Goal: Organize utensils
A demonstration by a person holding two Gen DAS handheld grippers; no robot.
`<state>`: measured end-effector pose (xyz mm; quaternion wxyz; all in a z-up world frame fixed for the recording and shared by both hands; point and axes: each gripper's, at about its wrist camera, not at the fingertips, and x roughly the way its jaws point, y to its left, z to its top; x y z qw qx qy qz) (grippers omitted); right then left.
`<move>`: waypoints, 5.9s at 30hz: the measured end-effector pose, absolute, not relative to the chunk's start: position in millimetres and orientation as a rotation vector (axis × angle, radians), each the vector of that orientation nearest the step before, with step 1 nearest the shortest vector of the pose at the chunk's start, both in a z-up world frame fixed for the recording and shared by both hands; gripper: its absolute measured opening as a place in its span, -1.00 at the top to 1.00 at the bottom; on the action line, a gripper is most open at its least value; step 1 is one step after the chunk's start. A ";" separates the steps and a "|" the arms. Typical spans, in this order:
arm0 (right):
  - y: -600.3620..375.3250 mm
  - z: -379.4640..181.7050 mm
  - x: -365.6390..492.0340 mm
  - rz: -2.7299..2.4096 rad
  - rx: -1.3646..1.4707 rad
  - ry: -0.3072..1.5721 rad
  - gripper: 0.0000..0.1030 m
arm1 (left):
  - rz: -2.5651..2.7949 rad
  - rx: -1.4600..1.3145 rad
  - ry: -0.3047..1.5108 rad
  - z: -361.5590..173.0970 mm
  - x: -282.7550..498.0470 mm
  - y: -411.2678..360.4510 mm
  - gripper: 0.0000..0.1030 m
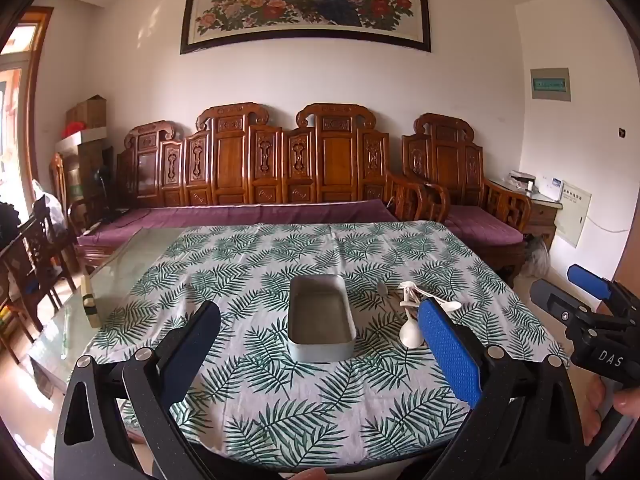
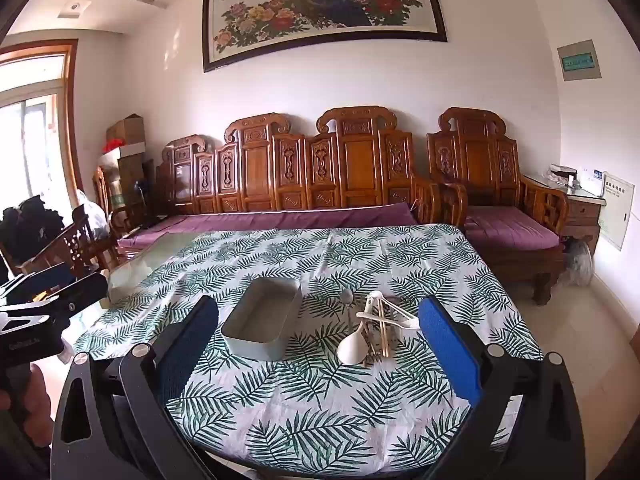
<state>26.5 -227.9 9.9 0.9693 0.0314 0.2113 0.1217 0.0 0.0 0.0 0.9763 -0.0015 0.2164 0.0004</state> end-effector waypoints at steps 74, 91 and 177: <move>-225.5 13.1 24.5 0.246 0.061 0.427 -0.95 | 0.003 -0.002 0.441 -3.4 -1.1 -2.8 -0.85; -227.3 11.8 25.4 0.245 0.062 0.430 -0.95 | 0.000 -0.001 0.447 -5.7 0.0 -1.9 -0.85; -288.0 -237.8 362.5 0.458 -0.272 1.084 0.79 | -0.306 0.129 0.895 -189.2 251.4 -130.7 -0.85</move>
